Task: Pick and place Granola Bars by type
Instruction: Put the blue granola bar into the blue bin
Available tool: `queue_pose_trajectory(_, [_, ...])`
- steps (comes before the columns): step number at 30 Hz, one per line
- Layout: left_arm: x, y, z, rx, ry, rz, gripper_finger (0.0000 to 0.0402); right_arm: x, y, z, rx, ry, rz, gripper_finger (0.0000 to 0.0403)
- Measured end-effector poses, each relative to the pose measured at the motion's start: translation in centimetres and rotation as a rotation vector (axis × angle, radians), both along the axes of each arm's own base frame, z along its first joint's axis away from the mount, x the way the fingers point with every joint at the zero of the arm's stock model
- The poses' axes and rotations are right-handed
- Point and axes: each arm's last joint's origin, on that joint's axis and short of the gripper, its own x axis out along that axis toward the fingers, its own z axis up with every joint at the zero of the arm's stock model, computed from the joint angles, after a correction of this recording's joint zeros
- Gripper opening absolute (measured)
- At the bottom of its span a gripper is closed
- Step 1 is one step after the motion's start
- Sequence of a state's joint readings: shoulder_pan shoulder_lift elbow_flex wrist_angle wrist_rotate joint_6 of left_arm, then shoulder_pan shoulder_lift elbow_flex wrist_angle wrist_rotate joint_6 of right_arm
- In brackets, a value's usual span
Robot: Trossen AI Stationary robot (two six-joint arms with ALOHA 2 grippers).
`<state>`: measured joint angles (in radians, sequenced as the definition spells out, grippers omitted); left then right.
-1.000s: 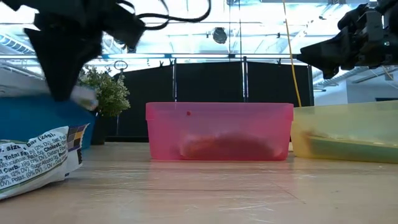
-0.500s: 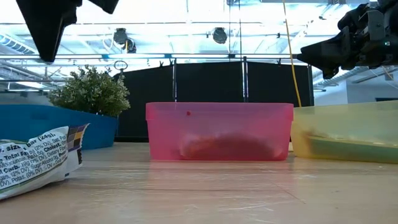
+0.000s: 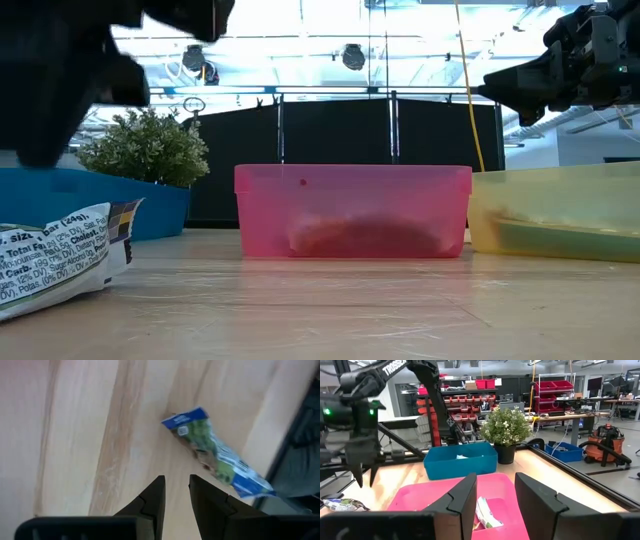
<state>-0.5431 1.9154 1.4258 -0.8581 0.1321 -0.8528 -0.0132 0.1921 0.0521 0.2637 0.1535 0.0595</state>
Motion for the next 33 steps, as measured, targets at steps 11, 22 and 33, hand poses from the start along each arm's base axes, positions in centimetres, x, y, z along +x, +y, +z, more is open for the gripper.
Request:
queue_pose_trajectory(11, [1.4,-1.2,-1.9,-0.091,-0.036,-0.010,0.0114,0.0,0.0,0.0,0.007,-0.002,0.001,0.0125])
queue_pose_trajectory(22, [0.8,-1.4,-3.3,-0.069,-0.008,0.062,0.0231,0.0,0.0,0.0,0.008,-0.001,0.002,0.0125])
queue_pose_trajectory(33, [0.7,-1.5,-5.0,-0.172,-0.023,0.147,0.0253,0.0,0.0,0.0,0.025,-0.005,0.004,0.0125])
